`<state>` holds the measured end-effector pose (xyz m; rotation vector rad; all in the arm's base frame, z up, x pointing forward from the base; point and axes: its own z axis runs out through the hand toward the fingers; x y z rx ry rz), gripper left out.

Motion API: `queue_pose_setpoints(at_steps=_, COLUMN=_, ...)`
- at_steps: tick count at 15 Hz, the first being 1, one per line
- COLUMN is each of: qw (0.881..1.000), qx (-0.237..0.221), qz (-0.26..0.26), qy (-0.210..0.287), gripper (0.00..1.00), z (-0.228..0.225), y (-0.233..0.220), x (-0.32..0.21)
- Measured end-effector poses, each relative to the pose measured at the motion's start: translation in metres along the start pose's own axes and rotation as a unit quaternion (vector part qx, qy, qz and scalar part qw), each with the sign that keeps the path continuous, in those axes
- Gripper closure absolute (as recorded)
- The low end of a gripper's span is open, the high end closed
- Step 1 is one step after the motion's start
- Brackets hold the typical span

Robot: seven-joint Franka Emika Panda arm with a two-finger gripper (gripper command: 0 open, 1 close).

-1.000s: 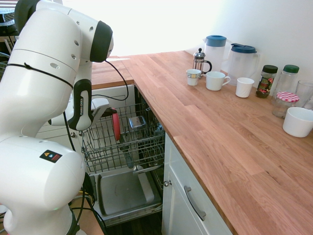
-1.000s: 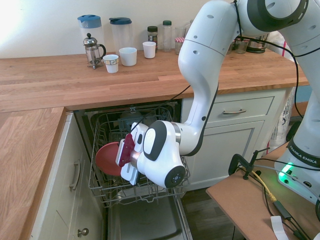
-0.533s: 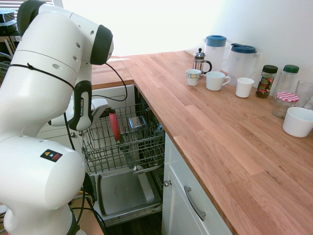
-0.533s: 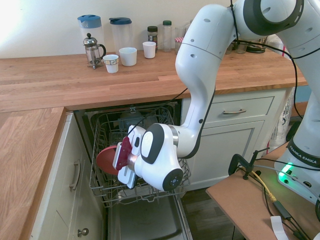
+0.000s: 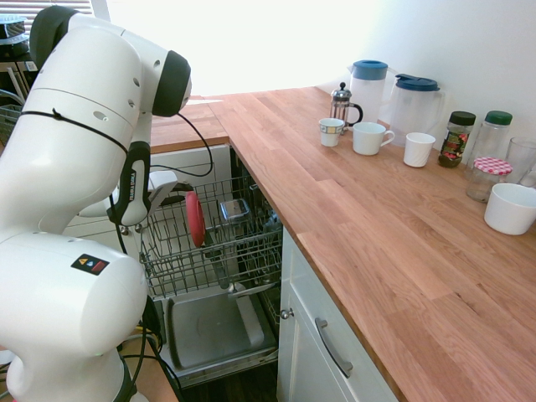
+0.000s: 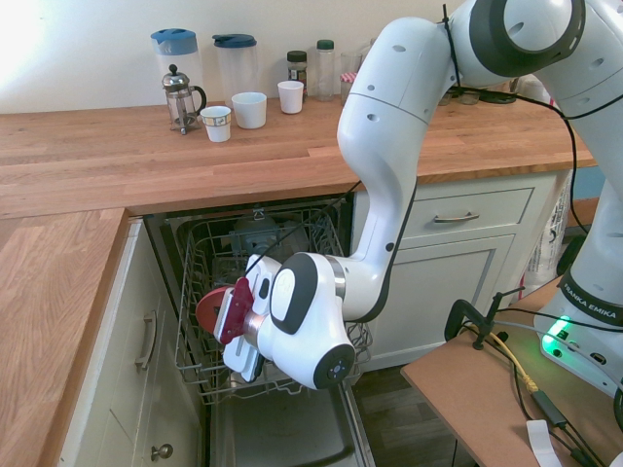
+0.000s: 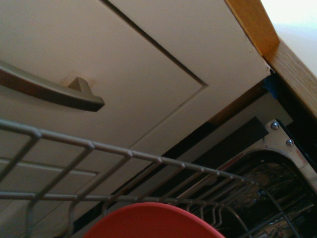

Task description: Put the plate in the dishwasher

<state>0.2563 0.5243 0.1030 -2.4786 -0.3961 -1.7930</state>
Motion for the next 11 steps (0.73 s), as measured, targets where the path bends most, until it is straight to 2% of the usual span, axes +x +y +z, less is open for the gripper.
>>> queue_pose_setpoints(at_steps=3, qw=1.000, qx=0.016, qz=-0.001, qy=-0.008, gripper=0.00, z=-0.031, y=-0.014, x=-0.004)
queue_pose_setpoints(at_steps=6, qw=1.000, qx=0.025, qz=0.007, qy=-0.010, gripper=0.00, z=-0.067, y=-0.022, x=0.013)
queue_pose_setpoints(at_steps=11, qw=0.999, qx=0.030, qz=0.039, qy=-0.011, gripper=0.00, z=-0.088, y=0.010, x=0.055)
